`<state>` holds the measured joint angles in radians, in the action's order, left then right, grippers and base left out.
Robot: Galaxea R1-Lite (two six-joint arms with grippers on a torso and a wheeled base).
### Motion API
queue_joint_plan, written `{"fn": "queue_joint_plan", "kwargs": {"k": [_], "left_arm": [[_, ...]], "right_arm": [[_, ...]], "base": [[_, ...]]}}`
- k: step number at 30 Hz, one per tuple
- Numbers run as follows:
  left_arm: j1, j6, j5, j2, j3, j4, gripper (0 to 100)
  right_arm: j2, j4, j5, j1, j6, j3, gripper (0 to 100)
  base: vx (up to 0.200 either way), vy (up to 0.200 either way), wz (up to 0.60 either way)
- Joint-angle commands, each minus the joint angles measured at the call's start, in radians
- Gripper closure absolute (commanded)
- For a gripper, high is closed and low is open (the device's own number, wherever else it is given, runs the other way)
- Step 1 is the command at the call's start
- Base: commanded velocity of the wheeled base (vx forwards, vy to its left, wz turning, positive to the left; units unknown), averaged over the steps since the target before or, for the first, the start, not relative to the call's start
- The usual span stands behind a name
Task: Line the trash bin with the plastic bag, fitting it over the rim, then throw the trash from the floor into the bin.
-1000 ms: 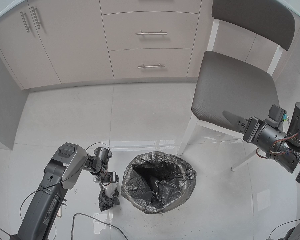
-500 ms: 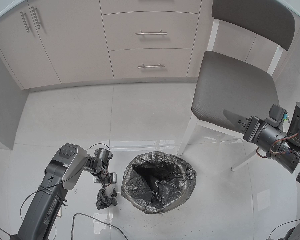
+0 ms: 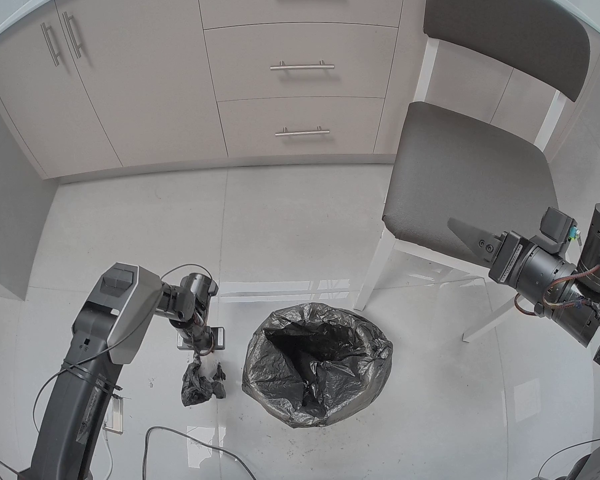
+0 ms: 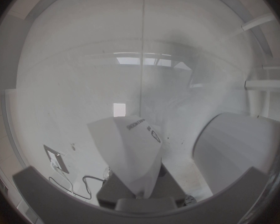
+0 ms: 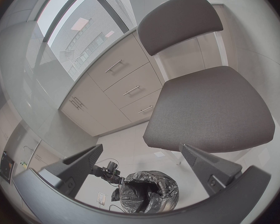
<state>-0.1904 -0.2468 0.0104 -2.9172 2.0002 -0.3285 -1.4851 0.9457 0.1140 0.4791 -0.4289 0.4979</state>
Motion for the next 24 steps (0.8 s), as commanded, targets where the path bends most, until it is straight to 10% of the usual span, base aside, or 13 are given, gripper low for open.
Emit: {"fn": "queue_joint_plan", "kwargs": {"k": [1, 24], "left_arm": [[0.037, -0.002, 0.002, 0.201, 0.0, -0.099, 100], [-0.057, -0.12, -0.13, 0.803, 0.0, -0.445, 100]], "right_arm": [[0.006, -0.001, -0.004, 0.001, 0.002, 0.001, 0], [0.051, -0.001, -0.004, -0.004, 0.009, 0.002, 0]], "base": [[0.0, 0.0, 0.0], [0.0, 0.0, 0.0]]}}
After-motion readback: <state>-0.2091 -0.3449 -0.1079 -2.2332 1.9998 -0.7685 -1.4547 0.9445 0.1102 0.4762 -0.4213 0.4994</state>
